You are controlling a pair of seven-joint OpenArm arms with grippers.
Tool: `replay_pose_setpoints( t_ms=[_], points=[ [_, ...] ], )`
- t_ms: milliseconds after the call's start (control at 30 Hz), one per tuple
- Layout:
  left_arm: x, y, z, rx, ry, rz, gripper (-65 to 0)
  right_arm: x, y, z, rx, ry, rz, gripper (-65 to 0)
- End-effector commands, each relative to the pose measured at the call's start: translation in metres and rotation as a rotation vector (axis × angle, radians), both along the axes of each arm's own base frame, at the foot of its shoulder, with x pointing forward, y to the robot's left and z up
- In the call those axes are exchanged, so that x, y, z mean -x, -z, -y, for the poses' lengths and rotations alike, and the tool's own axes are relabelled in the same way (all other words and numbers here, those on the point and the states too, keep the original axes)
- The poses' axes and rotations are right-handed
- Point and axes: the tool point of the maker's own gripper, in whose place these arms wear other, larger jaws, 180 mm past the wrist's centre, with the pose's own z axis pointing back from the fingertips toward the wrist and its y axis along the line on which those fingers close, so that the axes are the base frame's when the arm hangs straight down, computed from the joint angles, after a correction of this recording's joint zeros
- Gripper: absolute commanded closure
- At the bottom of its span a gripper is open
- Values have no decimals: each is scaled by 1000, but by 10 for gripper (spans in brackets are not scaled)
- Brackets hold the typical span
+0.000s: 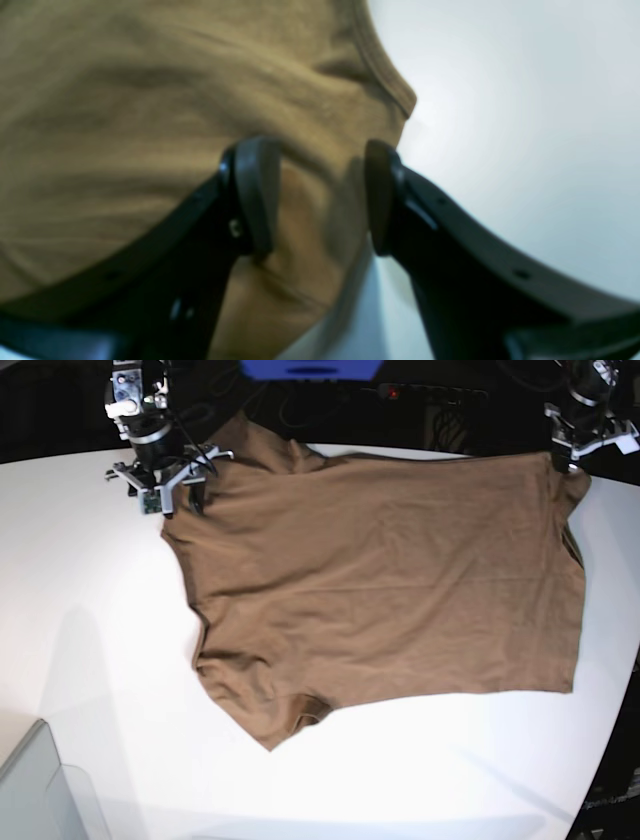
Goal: Layout the t-shirt on the table in an organized manner, then fold the t-shirt properly
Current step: 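Drag the collar edge with both grippers away from each other to spread it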
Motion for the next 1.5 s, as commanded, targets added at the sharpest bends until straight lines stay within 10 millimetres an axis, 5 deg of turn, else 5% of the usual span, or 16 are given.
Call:
replay_pose_setpoints(
  t_ms=[0, 533, 833, 933, 1100, 1467],
  points=[
    [-4, -11, -6, -11, -8, 45, -78, -4, -9, 0, -5, 1, 39, -285],
    [25, -33, 4, 186, -21, 145, -80, -21, -37, -5, -5, -12, 123, -284],
    [-38, -63, -11, 158, 23, 294, -80, -56, -57, -13, -14, -30, 210, -281],
    [-57, -68, -22, 92, 48, 276, -80, -68, -64, -14, -15, -35, 240, -222],
    [-74, -55, -29, -13, 70, 156, -79, -84, -64, -14, -23, -27, 256, -12],
    [-106, -1, -22, 68, 65, 19, -78, -106, -25, -13, -30, -6, 124, 0]
  ],
)
